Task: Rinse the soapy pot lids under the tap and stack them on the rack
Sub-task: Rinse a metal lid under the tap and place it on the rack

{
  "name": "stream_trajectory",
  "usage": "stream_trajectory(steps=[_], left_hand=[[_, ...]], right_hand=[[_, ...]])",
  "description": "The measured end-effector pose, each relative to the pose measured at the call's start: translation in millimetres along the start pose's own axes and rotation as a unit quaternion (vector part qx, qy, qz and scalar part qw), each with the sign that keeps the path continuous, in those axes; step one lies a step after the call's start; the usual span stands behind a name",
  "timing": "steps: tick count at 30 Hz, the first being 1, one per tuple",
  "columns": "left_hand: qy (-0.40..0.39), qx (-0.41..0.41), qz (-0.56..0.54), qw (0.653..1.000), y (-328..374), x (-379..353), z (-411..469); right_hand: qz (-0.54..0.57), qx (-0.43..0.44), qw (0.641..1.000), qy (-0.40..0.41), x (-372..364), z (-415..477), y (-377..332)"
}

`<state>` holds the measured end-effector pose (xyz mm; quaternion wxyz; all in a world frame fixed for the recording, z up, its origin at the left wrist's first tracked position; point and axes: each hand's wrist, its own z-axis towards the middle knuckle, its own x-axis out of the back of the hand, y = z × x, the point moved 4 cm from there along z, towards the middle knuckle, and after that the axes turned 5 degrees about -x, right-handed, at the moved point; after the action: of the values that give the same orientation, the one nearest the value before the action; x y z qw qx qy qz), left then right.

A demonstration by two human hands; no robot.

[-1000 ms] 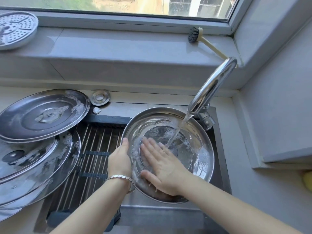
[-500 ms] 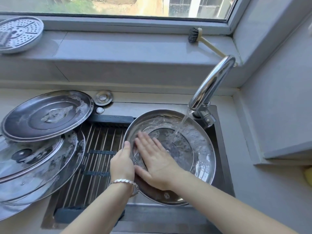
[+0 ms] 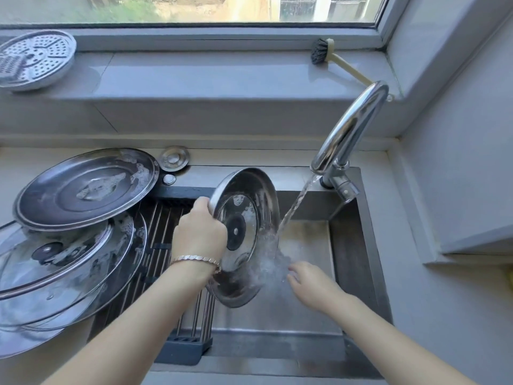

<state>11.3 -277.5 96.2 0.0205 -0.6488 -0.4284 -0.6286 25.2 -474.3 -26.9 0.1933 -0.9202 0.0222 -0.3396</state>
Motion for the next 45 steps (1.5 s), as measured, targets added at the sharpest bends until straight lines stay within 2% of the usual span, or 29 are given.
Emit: stream_trajectory(steps=[5, 8, 10, 12, 15, 17, 19, 21, 23, 25, 28, 30, 31, 34, 35, 40, 44, 45], left_hand=[[-0.031, -0.121, 0.199, 0.972, 40, -5, -4], [-0.032, -0.134, 0.234, 0.962, 35, -3, -4], [-0.012, -0.085, 0.183, 0.979, 14, 4, 2], [0.007, -0.014, 0.087, 0.996, -13, 9, 8], [0.002, 0.076, -0.053, 0.996, -44, -1, 5], [0.004, 0.112, -0.127, 0.986, -49, -9, -6], [0.005, 0.121, -0.175, 0.977, -45, -20, -18], [-0.01, 0.12, -0.201, 0.972, -37, -33, -31], [-0.031, 0.126, -0.224, 0.966, -30, -46, -39], [-0.024, 0.14, -0.254, 0.957, -27, -51, -41], [0.005, 0.149, -0.289, 0.946, -29, -47, -36], [0.003, 0.152, -0.3, 0.942, -30, -46, -33], [-0.003, 0.146, -0.294, 0.945, -30, -46, -32], [-0.012, 0.14, -0.28, 0.95, -29, -47, -30], [-0.011, 0.141, -0.278, 0.95, -28, -46, -31], [0.007, 0.155, -0.305, 0.94, -28, -46, -31], [-0.007, 0.135, -0.269, 0.954, -32, -46, -32], [-0.004, 0.132, -0.265, 0.955, -31, -46, -32]], right_hand=[[0.023, -0.029, 0.999, 0.006, -12, -3, 7], [0.044, -0.029, 0.998, 0.027, -9, -10, 3], [0.05, -0.003, 0.998, 0.05, -8, -14, -2], [0.081, 0.032, 0.994, 0.064, -7, -20, -12], [0.123, 0.061, 0.989, 0.052, -15, -24, -36], [0.096, 0.012, 0.994, 0.058, -17, -15, -43], [0.083, -0.063, 0.989, 0.109, -9, 1, -42], [0.055, -0.076, 0.985, 0.148, 1, 16, -50], [0.024, -0.005, 0.988, 0.154, 4, 23, -70], [-0.011, 0.112, 0.982, 0.153, 2, 18, -89], [-0.057, 0.312, 0.942, 0.114, -8, -8, -102], [-0.08, 0.357, 0.925, 0.105, -5, -10, -95], [-0.089, 0.334, 0.931, 0.122, 3, -4, -92], [-0.097, 0.168, 0.969, 0.154, 32, 20, -79], [-0.091, 0.147, 0.973, 0.155, 35, 21, -81], [-0.107, 0.289, 0.947, 0.094, 13, -8, -105], [-0.112, 0.165, 0.97, 0.14, 34, 16, -81], [-0.108, 0.18, 0.968, 0.14, 31, 14, -83]])
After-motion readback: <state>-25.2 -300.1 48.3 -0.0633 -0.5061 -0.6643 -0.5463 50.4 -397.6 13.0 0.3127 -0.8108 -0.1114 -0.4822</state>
